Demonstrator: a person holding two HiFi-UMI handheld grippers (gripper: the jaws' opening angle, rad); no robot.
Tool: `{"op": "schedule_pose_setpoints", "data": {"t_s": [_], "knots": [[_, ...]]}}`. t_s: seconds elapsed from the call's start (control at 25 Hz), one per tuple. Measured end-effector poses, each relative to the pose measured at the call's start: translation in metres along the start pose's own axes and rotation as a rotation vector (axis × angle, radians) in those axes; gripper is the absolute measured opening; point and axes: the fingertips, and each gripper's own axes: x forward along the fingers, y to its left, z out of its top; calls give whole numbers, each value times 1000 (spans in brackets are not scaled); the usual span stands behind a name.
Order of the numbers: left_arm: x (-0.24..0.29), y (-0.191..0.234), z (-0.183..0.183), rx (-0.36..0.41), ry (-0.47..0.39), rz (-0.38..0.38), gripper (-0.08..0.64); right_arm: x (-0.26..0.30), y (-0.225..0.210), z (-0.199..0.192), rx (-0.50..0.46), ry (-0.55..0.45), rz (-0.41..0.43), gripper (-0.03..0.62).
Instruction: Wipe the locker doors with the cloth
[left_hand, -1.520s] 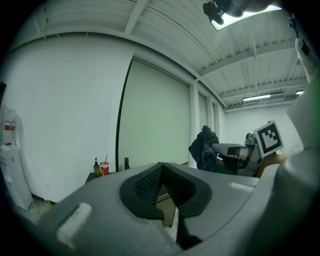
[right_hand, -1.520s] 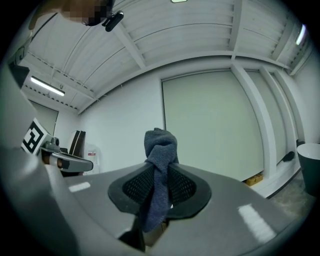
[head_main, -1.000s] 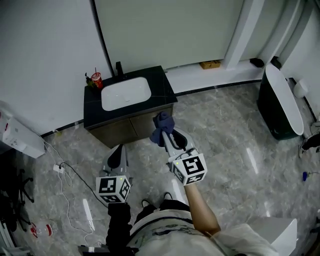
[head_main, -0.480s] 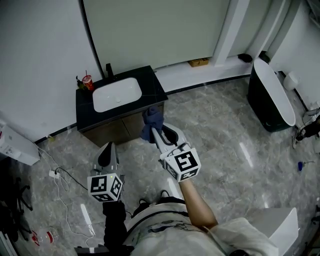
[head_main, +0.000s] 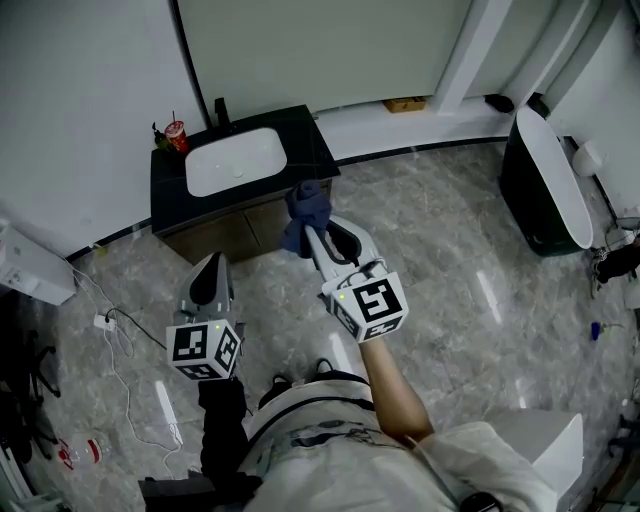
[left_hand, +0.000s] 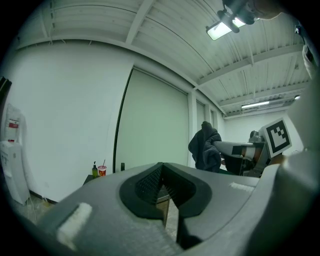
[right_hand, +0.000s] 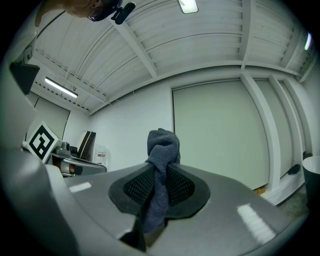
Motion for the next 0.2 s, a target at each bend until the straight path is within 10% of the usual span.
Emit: {"op": "schedule_pose_setpoints", "data": {"t_s": [0.2], "knots": [[6,0,0,-1,2,0,2,6,-4,-2,5,2,0,66]]}}
